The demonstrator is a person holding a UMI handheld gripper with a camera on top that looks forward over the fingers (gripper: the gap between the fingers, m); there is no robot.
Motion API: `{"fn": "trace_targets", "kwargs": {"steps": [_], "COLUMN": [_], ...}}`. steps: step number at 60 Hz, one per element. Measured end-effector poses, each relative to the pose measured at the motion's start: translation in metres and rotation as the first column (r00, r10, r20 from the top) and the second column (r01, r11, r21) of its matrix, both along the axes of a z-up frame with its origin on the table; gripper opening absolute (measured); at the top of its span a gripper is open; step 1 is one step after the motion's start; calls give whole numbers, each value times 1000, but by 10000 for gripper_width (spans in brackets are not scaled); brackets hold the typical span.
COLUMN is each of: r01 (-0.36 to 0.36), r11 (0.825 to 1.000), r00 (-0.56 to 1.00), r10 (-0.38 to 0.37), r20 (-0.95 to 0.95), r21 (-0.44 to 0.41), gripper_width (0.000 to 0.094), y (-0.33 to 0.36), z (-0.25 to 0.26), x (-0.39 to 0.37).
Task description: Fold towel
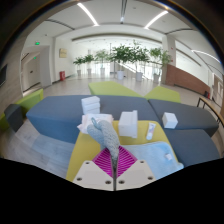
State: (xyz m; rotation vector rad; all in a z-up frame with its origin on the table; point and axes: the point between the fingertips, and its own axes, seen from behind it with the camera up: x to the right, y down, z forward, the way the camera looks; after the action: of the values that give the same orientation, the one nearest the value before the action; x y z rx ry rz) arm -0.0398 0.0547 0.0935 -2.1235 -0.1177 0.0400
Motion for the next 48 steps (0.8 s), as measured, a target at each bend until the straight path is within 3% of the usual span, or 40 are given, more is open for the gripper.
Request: {"fn": "trace_targets", "kwargs": {"steps": [6, 16, 20, 24, 27, 34, 37, 48], "r01": [56, 187, 200, 182, 179, 197, 188, 126], "r11": [998, 974, 964, 973, 971, 973, 976, 991], "r00": [998, 981, 977, 981, 982, 971, 964, 967], "r10": [-56, -179, -184, -169, -168, -177, -163, -113], "r20": [6, 73, 104, 93, 84, 159, 211, 229], "r21": [0, -126, -175, -145, -157, -119, -107, -45], "gripper_width": [33, 34, 35, 48, 172, 876, 815, 844], "y": [12, 9, 6, 10, 5, -10, -22, -90], "z": [3, -58, -89, -89, -84, -46, -29, 37], "x": [71, 175, 194, 194, 193, 206, 209, 183]}}
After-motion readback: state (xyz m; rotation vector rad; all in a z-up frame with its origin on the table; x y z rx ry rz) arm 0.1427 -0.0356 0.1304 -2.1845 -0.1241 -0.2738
